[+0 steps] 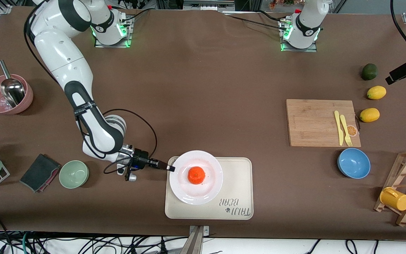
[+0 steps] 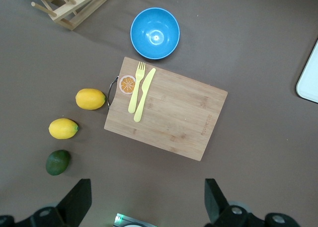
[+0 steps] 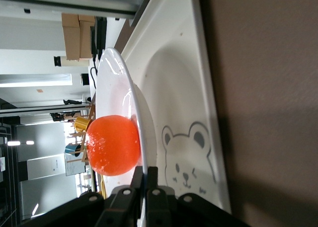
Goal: Place orange and plate with both arms
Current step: 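Slide the plate with the orange onto the bear tray, right gripper, then release the plate rim with the right gripper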
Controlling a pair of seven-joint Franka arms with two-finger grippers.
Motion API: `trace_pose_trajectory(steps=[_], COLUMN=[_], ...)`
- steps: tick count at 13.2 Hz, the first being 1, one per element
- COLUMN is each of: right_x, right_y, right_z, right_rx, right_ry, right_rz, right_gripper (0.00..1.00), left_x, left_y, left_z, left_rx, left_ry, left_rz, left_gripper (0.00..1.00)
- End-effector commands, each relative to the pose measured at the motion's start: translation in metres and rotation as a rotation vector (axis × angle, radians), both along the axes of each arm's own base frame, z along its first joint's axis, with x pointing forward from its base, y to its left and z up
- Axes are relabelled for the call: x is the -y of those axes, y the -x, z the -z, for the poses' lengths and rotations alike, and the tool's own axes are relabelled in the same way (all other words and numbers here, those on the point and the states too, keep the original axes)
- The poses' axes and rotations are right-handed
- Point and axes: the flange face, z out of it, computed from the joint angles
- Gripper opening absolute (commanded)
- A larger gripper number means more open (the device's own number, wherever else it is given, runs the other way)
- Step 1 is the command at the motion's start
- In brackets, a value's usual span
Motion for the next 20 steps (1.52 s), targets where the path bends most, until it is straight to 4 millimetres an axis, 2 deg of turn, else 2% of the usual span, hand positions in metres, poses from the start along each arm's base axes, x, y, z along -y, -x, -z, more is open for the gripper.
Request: trace_pose_trajectory(steps=[1, 12, 13, 14, 15, 20], right_x=[-0.006, -0.014, -0.014, -0.014, -0.013, -0.008], right_y=[-0.013, -0.010, -0.010, -0.010, -0.011, -0.017], right_z=[0.007, 0.016, 0.016, 0.015, 0.014, -0.002], right_rx=[0.007, 0.005, 0.005, 0.007, 0.009, 0.040], right_ry=[-0.020, -0.007, -0.006, -0.006, -0.005, 0.007], right_rz=[0.038, 0.037, 0.036, 0.036, 0.037, 0.030], right_gripper=[0.00, 0.00, 0.19, 0.66, 1.00, 1.00], left_x=[-0.002, -0.002, -0.002, -0.002, -0.002, -0.002], left_y=[0.001, 0.001, 0.001, 0.001, 0.001, 0.001], left_z=[-0.007, -0.007, -0.007, -0.007, -0.008, -0.007], left_rx=[0.002, 0.002, 0.002, 0.002, 0.004, 0.002], left_ry=[0.025, 0.025, 0.025, 0.025, 0.025, 0.025], left_rz=[0.009, 0.009, 0.009, 0.009, 0.009, 0.009], left_gripper=[1.00, 1.00, 1.00, 1.00, 1.00, 1.00])
